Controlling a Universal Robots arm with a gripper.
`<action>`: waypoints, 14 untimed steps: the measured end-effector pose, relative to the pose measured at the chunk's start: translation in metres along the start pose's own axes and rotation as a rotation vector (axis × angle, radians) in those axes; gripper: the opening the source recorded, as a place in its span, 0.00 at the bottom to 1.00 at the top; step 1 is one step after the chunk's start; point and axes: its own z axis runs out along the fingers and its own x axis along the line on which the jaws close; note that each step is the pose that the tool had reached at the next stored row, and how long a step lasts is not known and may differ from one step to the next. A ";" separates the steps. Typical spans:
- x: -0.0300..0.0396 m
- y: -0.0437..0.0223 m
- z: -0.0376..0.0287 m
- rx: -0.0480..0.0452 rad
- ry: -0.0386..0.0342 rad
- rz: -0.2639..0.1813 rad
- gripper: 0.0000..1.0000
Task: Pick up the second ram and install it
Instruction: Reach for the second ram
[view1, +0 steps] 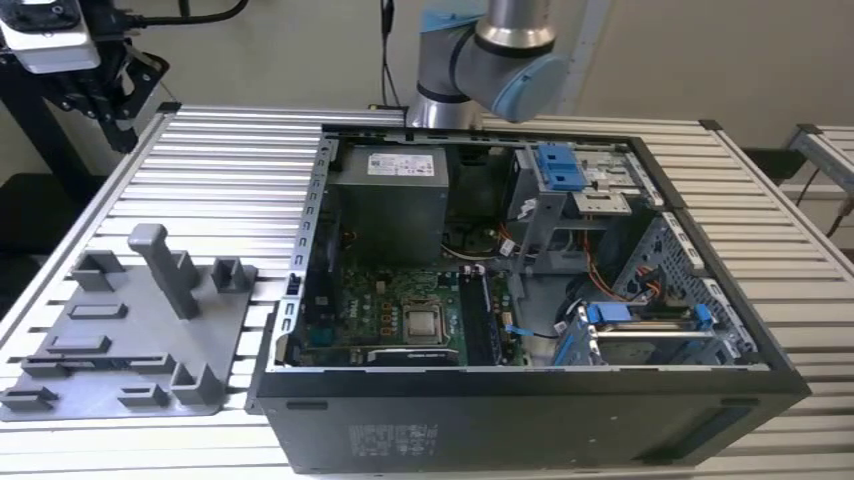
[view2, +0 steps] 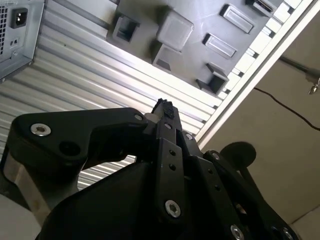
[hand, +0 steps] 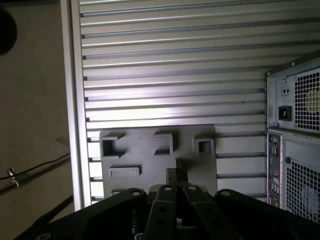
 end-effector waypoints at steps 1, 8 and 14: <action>0.0034 -0.0001 0.0002 0.0000 0.0000 0.000 0.11; 0.0279 -0.0016 0.0017 -0.0001 0.0000 0.000 0.11; 0.0291 -0.0017 0.0024 -0.0003 -0.0001 0.000 0.11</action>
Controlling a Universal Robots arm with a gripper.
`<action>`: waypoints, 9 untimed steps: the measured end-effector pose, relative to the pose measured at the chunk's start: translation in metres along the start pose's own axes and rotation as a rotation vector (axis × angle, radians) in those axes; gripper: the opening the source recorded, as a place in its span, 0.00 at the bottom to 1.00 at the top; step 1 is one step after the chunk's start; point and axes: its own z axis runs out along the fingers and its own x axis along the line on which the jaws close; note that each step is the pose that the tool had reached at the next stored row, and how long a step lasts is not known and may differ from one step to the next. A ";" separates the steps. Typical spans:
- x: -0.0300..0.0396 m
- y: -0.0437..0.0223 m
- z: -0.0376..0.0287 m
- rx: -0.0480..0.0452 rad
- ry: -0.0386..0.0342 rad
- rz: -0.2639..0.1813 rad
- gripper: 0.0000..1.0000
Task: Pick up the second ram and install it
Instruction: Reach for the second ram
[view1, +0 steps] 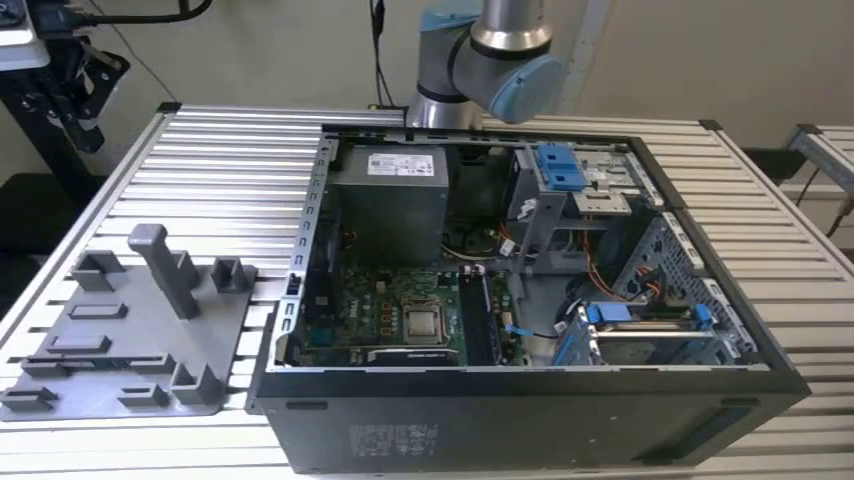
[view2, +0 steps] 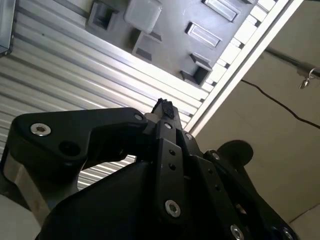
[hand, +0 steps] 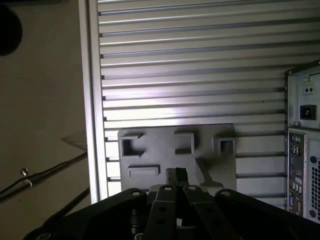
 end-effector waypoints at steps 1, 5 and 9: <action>0.0001 -0.0004 0.0007 -0.0001 0.0000 0.000 0.11; 0.0005 -0.0060 0.0033 0.0002 0.0001 0.000 0.11; 0.0002 -0.0148 0.0056 0.0000 0.0000 0.000 0.11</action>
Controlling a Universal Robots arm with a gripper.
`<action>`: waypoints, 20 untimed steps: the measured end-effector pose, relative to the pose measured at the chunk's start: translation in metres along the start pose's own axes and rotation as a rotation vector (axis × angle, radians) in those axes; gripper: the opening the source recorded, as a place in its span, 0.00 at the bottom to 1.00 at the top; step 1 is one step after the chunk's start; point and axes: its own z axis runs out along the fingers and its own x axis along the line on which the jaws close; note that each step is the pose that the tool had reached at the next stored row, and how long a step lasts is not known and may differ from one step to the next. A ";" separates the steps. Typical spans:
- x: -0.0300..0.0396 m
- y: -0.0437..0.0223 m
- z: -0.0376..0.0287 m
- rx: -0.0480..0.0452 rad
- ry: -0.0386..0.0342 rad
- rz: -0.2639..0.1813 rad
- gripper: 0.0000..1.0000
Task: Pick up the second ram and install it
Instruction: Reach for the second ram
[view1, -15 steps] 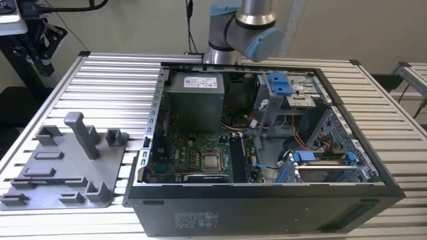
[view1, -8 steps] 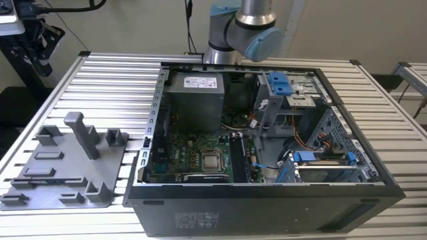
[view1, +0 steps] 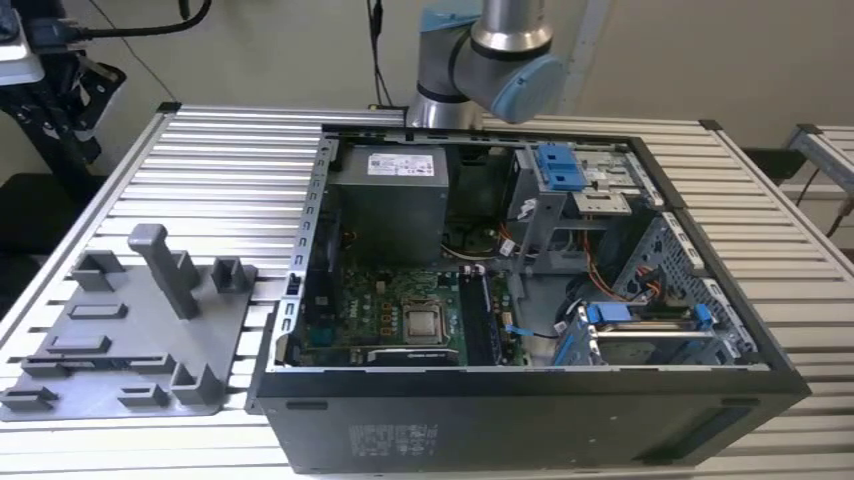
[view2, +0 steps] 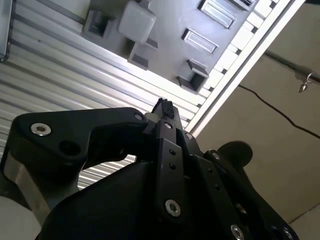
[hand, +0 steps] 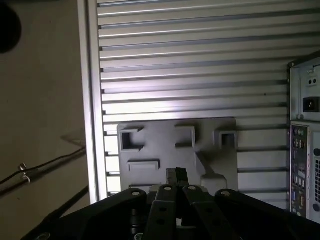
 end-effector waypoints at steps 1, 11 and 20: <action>-0.0002 -0.0021 0.0004 0.0001 0.0001 0.000 0.11; 0.0026 -0.0255 0.0020 0.0001 0.0001 0.000 0.11; 0.0042 -0.0389 0.0043 0.0011 0.0006 -0.013 0.11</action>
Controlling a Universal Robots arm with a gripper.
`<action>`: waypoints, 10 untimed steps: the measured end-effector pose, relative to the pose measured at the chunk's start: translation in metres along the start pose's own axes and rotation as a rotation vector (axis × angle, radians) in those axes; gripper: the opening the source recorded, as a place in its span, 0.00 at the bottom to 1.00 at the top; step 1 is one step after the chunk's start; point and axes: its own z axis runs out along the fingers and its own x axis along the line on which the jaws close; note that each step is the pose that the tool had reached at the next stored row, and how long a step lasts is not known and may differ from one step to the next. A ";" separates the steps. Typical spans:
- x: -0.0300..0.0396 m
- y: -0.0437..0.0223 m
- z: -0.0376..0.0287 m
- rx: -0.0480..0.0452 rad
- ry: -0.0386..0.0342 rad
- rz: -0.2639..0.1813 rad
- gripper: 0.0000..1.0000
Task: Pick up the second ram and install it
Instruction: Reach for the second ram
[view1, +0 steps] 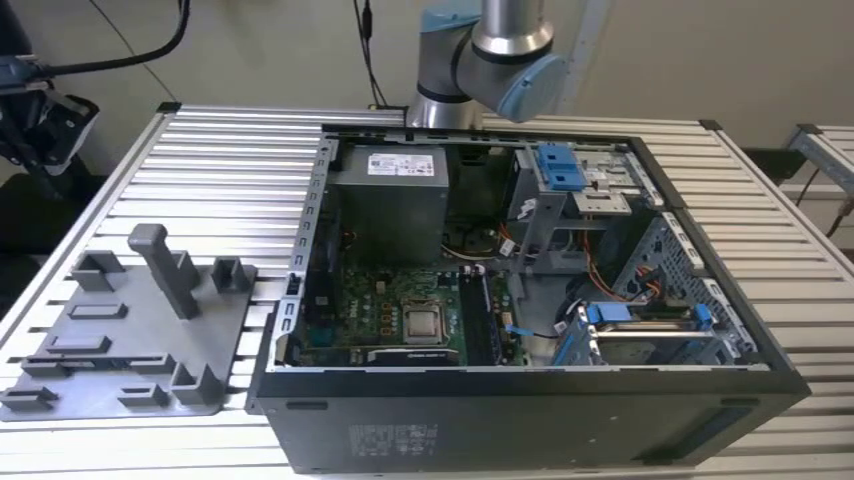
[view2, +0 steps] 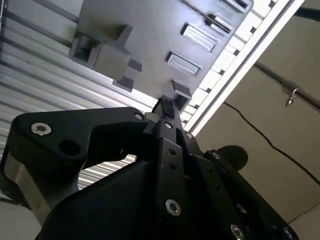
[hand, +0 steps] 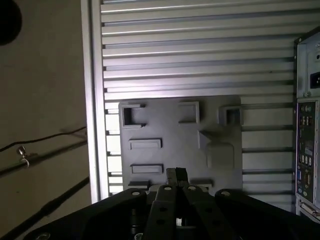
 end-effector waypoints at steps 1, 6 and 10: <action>0.0000 -0.0006 0.0000 0.0004 0.0003 -0.003 0.11; 0.0017 -0.0042 0.0011 0.0008 0.0005 -0.012 0.11; 0.0030 -0.0095 0.0028 0.0014 0.0061 -0.012 0.11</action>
